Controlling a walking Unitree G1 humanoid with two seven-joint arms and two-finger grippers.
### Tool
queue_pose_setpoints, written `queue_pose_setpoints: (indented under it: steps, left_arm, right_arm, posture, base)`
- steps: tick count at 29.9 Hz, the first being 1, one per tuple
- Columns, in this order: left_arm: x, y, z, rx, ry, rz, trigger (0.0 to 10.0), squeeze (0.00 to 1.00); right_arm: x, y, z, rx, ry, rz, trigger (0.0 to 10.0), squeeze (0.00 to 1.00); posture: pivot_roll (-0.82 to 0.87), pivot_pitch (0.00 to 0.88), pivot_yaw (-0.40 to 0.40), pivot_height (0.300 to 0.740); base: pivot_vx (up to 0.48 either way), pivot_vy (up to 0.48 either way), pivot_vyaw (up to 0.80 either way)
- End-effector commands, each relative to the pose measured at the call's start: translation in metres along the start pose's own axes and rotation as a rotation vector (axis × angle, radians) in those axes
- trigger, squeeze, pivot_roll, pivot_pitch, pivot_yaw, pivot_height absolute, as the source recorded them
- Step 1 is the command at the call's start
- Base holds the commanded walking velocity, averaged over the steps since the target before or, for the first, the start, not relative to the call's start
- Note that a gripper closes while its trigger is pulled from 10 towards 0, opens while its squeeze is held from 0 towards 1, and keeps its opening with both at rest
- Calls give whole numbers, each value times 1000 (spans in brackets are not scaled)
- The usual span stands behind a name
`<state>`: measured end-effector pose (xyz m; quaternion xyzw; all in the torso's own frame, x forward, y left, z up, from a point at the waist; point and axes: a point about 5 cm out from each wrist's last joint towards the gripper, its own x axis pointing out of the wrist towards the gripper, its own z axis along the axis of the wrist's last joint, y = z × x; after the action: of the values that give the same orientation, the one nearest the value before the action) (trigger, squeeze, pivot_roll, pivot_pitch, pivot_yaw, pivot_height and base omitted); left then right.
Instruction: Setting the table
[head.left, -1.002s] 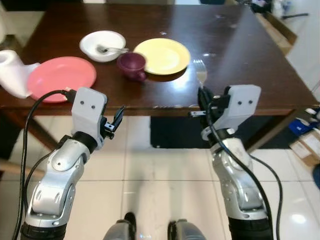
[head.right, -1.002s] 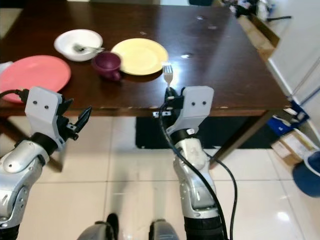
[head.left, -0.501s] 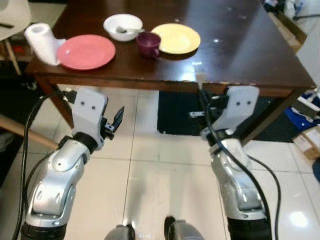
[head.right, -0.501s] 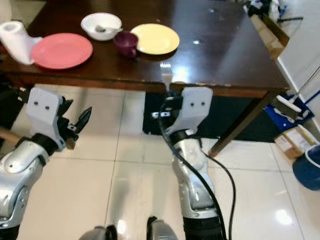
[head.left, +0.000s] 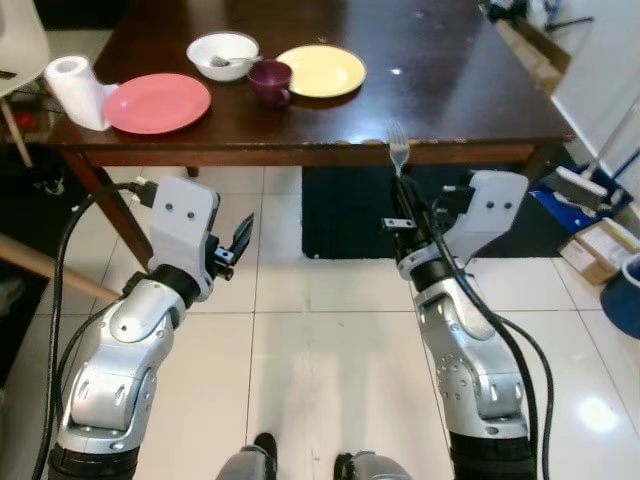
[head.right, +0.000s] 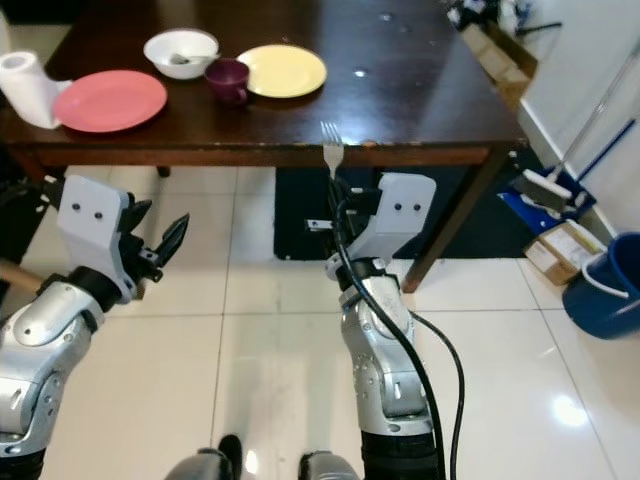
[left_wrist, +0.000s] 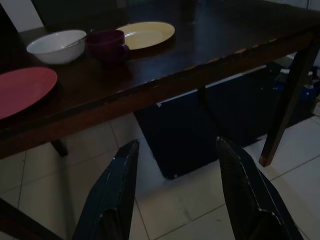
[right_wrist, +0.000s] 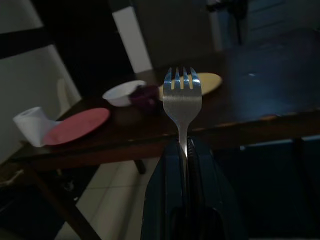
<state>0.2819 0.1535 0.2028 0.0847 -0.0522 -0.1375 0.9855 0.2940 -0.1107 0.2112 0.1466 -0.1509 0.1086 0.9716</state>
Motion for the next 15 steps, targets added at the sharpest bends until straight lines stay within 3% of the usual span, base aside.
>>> queue_pose_setpoints:
  steps: [1, 3, 15]
  left_arm:
    - [-2, 1, -5, 0, 29, 6, 10000, 0]
    - [-2, 1, -5, 1, 29, 8, 10000, 0]
    - [-1, 2, -8, 16, 44, 20, 10000, 0]
  right_arm:
    - [-1, 2, 0, 1, 6, 12, 10000, 0]
    - [-1, 2, 0, -4, 11, 16, 10000, 0]
    - [-1, 7, -2, 8, 24, 61, 10000, 0]
  posture:
    - [-89, 104, 58, 740]
    - [-89, 104, 58, 740]
    - [-87, 105, 59, 740]
  base:
    - [0, 0, 0]
    - [0, 0, 0]
    - [0, 0, 800]
